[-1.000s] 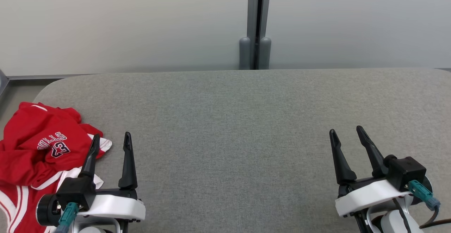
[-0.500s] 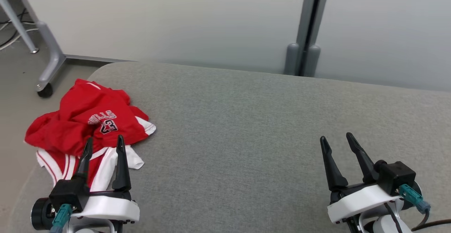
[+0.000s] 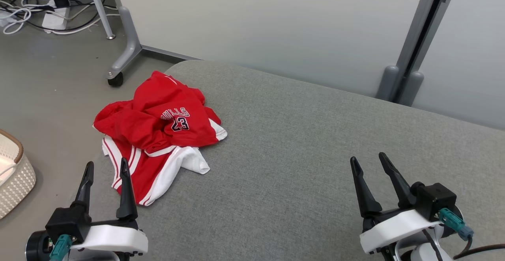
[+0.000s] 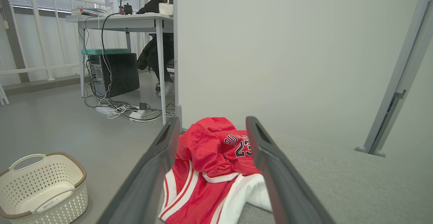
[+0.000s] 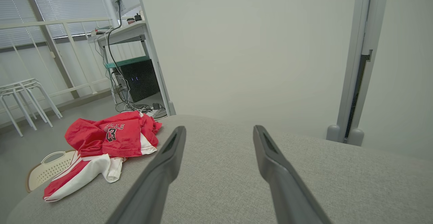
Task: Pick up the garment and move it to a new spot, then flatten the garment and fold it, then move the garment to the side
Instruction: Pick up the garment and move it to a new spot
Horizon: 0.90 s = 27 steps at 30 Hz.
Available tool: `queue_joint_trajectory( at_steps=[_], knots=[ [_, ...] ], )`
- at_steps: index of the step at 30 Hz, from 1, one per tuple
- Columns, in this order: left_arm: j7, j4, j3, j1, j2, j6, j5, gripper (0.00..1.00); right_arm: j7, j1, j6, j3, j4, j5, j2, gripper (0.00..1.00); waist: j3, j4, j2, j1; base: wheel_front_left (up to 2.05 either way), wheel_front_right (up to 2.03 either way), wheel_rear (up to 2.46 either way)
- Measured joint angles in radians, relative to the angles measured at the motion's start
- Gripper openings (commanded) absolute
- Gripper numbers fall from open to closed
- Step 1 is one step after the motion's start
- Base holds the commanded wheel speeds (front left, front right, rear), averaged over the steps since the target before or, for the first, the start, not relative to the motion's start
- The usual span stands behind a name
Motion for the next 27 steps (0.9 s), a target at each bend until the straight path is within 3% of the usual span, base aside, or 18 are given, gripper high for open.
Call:
queue_joint_trajectory(
  at_steps=[6, 16, 19, 27],
  knots=[
    [0.000, 0.000, 0.010, 0.009, 0.000, -0.005, 0.000, 1.00, 0.000, 0.000, 0.000, 0.003, 0.002, 0.000, 0.003, 1.00, -0.003, 0.021, 0.0000, 0.0000, 0.00, 0.00, 0.00],
    [0.001, 0.021, 0.040, -0.022, 0.004, -0.002, -0.027, 1.00, 0.000, -0.012, 0.000, 0.009, 0.001, 0.007, 0.000, 1.00, 0.007, 0.000, 0.0000, 0.0000, 0.00, 0.00, 0.00],
    [0.072, 0.046, 0.039, -0.080, 0.034, -0.014, -0.035, 1.00, 0.000, -0.012, 0.000, -0.004, -0.009, -0.001, -0.003, 1.00, 0.022, -0.008, 0.0000, 0.0000, 0.00, 0.00, 0.00],
    [0.378, 0.153, 0.077, -0.285, 0.132, -0.031, -0.111, 1.00, 0.000, -0.050, 0.000, 0.002, -0.019, -0.008, -0.022, 1.00, 0.080, -0.053, 0.0000, 0.0000, 0.00, 0.00, 0.00]
  ],
)
